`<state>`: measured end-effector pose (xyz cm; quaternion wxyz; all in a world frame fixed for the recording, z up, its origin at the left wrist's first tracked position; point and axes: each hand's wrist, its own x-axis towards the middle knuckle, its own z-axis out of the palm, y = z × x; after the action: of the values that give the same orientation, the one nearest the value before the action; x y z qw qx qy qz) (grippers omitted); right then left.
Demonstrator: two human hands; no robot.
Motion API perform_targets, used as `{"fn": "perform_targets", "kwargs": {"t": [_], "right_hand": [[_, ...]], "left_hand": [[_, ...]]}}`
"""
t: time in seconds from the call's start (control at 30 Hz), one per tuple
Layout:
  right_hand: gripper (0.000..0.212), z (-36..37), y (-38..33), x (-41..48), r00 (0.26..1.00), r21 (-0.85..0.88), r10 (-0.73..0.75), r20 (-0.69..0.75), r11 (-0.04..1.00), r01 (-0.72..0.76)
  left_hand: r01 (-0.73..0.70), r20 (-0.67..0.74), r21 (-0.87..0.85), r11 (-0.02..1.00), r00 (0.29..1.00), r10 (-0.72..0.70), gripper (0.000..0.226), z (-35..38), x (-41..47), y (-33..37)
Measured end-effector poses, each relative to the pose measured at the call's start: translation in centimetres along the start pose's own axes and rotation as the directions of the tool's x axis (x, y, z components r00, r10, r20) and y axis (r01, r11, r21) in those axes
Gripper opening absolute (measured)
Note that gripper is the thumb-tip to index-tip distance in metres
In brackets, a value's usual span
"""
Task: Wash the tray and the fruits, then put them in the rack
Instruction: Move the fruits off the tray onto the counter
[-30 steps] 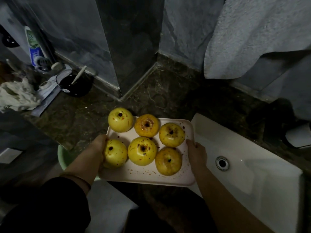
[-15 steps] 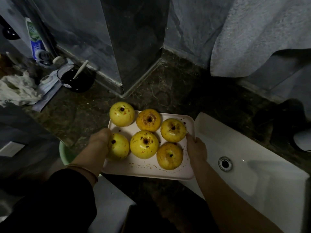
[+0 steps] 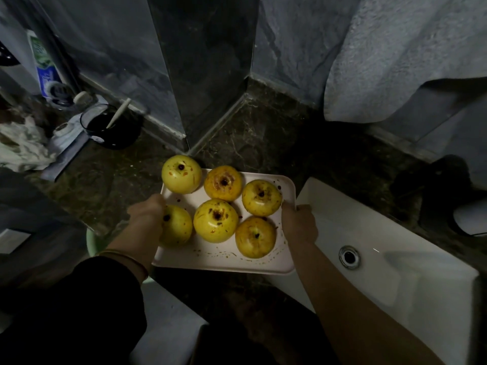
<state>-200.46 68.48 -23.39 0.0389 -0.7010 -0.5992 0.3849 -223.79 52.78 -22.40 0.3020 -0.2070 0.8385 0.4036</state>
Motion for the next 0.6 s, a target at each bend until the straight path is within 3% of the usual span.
{"fn": "perform_targets", "kwargs": {"t": [0.17, 0.3, 0.43, 0.5, 0.6], "right_hand": [[0.045, -0.2, 0.2, -0.2, 1.000, -0.031, -0.006, -0.007, 1.000, 0.005], [0.040, -1.4, 0.1, -0.6, 0.994, -0.089, -0.073, 0.086, 0.993, 0.081], [0.043, -2.3, -0.9, -1.2, 0.987, -0.085, -0.160, -0.002, 0.984, 0.159], [0.043, -2.6, -1.8, -1.5, 0.959, -0.072, -0.275, -0.067, 0.960, 0.271], [0.045, -2.7, -3.4, -2.4, 0.908, -0.047, -0.415, -0.055, 0.909, 0.413]], "left_hand": [[-0.062, -0.106, 0.010, 0.998, 0.992, 0.063, 0.062, 0.3, -1.5, 0.3], [-0.283, -0.226, 0.252, 0.926, 0.913, 0.340, 0.048, -0.3, -4.7, 0.4], [-0.481, -0.152, 0.501, 0.720, 0.769, 0.620, 0.034, -0.3, -7.4, 0.3], [-0.611, -0.068, 0.552, 0.568, 0.646, 0.760, 0.037, 0.1, -8.2, -0.2], [-0.732, 0.079, 0.567, 0.378, 0.505, 0.859, 0.041, 0.9, -9.5, -1.0]]}}
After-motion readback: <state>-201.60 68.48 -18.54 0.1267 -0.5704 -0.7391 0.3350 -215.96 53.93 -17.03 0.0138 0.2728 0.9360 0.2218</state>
